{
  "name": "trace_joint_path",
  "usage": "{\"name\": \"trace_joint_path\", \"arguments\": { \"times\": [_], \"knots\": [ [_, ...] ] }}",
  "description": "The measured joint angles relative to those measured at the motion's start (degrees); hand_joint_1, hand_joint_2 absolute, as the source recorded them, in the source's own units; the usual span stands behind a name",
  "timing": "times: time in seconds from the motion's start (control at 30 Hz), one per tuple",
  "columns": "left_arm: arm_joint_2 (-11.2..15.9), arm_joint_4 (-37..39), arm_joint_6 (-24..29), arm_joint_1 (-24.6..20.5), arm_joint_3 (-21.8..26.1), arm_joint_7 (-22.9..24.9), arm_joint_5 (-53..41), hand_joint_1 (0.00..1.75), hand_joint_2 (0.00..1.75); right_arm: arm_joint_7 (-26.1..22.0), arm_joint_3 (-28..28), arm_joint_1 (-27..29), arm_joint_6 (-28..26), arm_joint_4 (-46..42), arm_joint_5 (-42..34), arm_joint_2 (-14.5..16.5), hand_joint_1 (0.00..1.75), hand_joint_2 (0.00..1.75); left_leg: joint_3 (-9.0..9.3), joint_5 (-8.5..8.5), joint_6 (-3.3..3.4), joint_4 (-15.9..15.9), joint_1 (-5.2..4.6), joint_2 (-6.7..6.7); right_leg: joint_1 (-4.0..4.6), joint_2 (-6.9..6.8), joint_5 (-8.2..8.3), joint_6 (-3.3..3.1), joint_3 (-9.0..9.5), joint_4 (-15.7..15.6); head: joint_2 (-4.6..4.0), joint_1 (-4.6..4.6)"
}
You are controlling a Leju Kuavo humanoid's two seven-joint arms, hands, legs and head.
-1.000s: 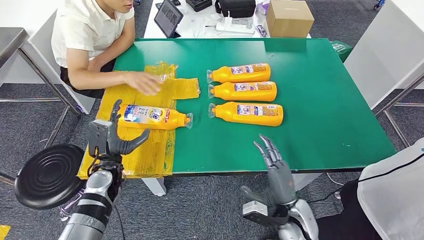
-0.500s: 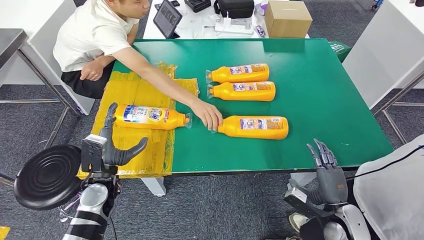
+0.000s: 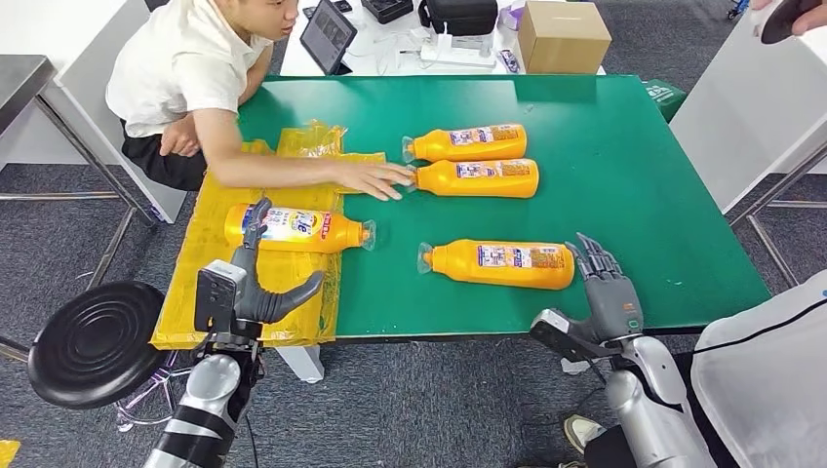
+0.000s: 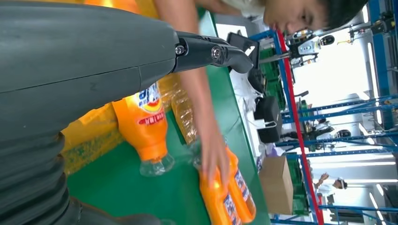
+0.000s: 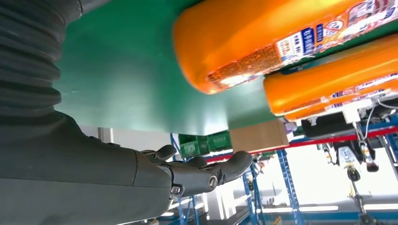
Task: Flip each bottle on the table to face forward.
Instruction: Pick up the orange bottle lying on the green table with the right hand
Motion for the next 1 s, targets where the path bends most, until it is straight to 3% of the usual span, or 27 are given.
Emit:
{"name": "trace_joint_path", "arguments": {
  "times": [0.63, 1.0],
  "knots": [
    [-1.8, 4.2, -0.1, -2.5, -3.0, -0.8, 0.9, 0.00, 1.75, 7.1, 4.6, -14.4, 6.5, 21.4, 2.3, 2.1, 0.00, 1.75, -0.02, 0.01, 0.01, 0.0, 0.00, -0.02, 0.00, -0.01, 0.01, 0.01, 0.00, 0.0, 0.00, -0.02],
    [-2.2, 6.0, -1.0, -3.8, -4.4, -0.9, 2.5, 0.00, 1.75, 9.6, 7.9, -19.7, 8.9, 27.3, 5.7, 3.7, 0.00, 1.75, -0.02, 0.02, 0.02, 0.0, 0.00, -0.01, 0.00, 0.00, 0.01, 0.01, 0.00, 0.0, 0.00, -0.01]
  ]
}}
